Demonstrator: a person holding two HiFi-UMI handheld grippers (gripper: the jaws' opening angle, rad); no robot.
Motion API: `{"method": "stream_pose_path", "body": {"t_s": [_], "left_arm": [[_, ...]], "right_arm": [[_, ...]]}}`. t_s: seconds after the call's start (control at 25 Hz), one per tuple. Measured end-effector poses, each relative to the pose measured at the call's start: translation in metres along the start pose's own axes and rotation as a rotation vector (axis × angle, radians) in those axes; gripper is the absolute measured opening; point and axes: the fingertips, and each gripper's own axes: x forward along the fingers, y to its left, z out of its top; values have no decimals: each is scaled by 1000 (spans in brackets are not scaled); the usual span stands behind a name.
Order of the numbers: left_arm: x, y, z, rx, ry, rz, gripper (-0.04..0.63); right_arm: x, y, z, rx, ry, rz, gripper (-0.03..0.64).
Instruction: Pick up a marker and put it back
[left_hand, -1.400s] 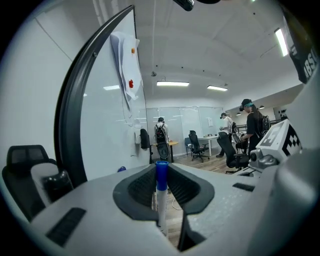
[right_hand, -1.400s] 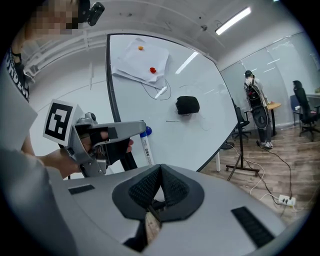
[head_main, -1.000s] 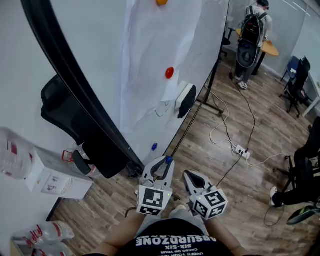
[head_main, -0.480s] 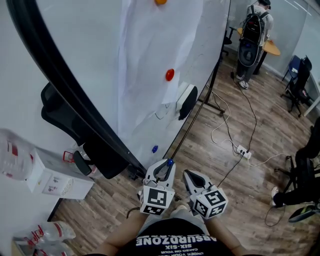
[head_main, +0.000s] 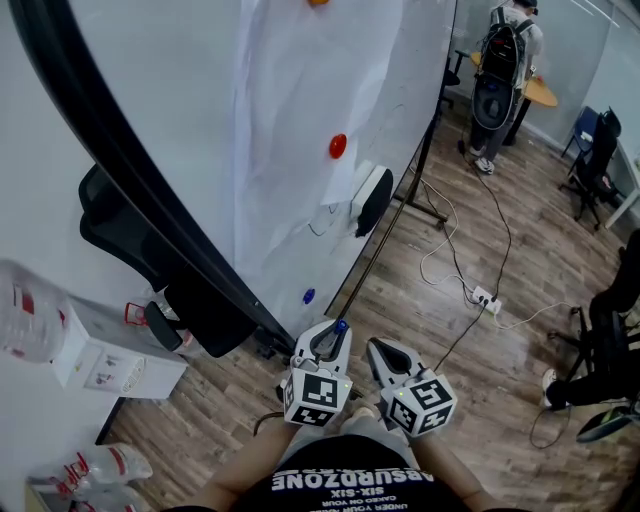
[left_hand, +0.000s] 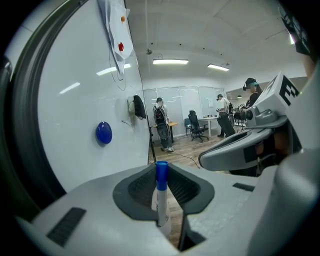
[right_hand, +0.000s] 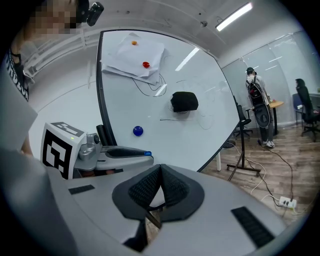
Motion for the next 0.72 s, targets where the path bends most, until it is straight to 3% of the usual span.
{"method": "stream_pose_path", "body": {"t_s": [0.72], "left_arm": [[4,-4,-22,-33,55,-17,67]], "right_arm": [[-5,3,-4,2,0,-18,-3]]}}
